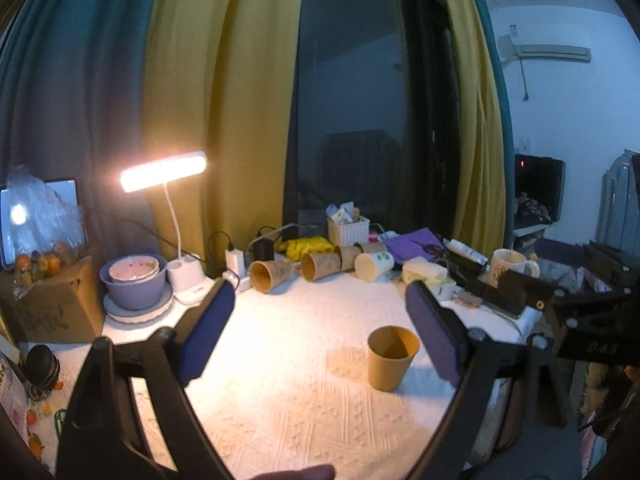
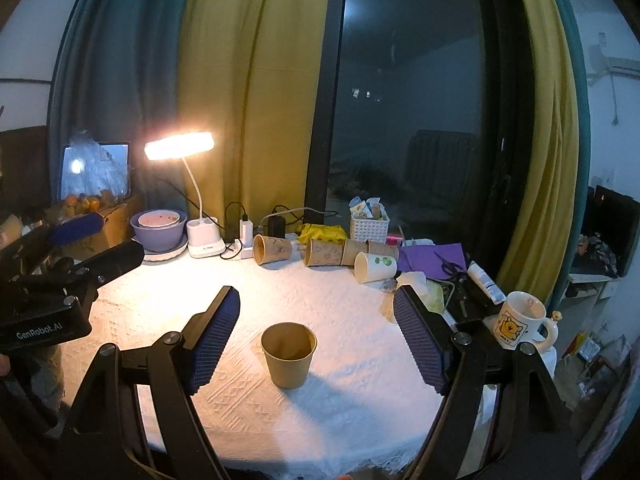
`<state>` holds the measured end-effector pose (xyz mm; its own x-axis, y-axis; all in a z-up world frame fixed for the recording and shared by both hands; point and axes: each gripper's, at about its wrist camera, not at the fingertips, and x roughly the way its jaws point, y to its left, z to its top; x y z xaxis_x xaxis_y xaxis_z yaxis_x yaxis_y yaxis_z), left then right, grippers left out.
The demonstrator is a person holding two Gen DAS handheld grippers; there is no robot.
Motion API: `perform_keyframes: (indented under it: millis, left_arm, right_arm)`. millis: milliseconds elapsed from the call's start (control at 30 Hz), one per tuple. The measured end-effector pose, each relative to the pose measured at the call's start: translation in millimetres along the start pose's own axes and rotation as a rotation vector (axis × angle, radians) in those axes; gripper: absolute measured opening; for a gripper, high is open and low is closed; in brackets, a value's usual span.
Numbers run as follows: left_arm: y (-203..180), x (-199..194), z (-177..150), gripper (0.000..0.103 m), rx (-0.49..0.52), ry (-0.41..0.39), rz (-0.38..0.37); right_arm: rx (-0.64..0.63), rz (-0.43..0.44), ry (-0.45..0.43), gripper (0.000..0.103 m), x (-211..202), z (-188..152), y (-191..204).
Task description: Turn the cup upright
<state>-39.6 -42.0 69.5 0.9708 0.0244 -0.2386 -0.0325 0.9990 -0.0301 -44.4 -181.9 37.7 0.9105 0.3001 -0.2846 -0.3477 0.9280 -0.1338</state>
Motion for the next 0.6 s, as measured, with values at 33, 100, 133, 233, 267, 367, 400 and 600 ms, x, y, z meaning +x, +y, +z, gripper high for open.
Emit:
perform_keyframes:
  millis: [33,100,133,233,267,367,400,600]
  left_arm:
    - [-0.5,0.8,-0.3,0.088,-0.001,0.003,0.001]
    - [0.1,2.2,-0.7,0.088,-0.004,0.008,0.002]
    - [0.1,3.0,-1.0,0.088,-0.006,0.01,0.002]
    - [0.3,4.6,-2.4,0.088,-0.006,0.016,0.003]
    - [0.2,5.0,-3.2,0.088,-0.006,0.018,0.002]
    - [0.3,6.9,-4.7,0.088,-0.009,0.026,0.002]
    - [0.8,7.6,-5.0,0.088,-0.011,0.028,0.002]
    - [2.6,10.6,-7.9,0.088,-0.015,0.042,-0.001]
  right_arm:
    - [0.0,0.002,0.003,0.082,0.8,-0.5,0.7]
    - [0.0,0.004,0.007,0.082,2.7,-1.3,1.3]
    - [0.002,0.004,0.009,0.082,2.9,-1.3,1.5]
    - [0.002,0.004,0.01,0.082,3.5,-1.3,1.3]
    - [0.003,0.006,0.012,0.082,4.3,-1.9,0.9]
    - [0.007,0.005,0.019,0.082,5.8,-3.8,1.0]
    - [0.008,0.006,0.02,0.082,6.4,-4.2,1.0]
    - [0.011,0.004,0.03,0.082,9.5,-6.5,0.4]
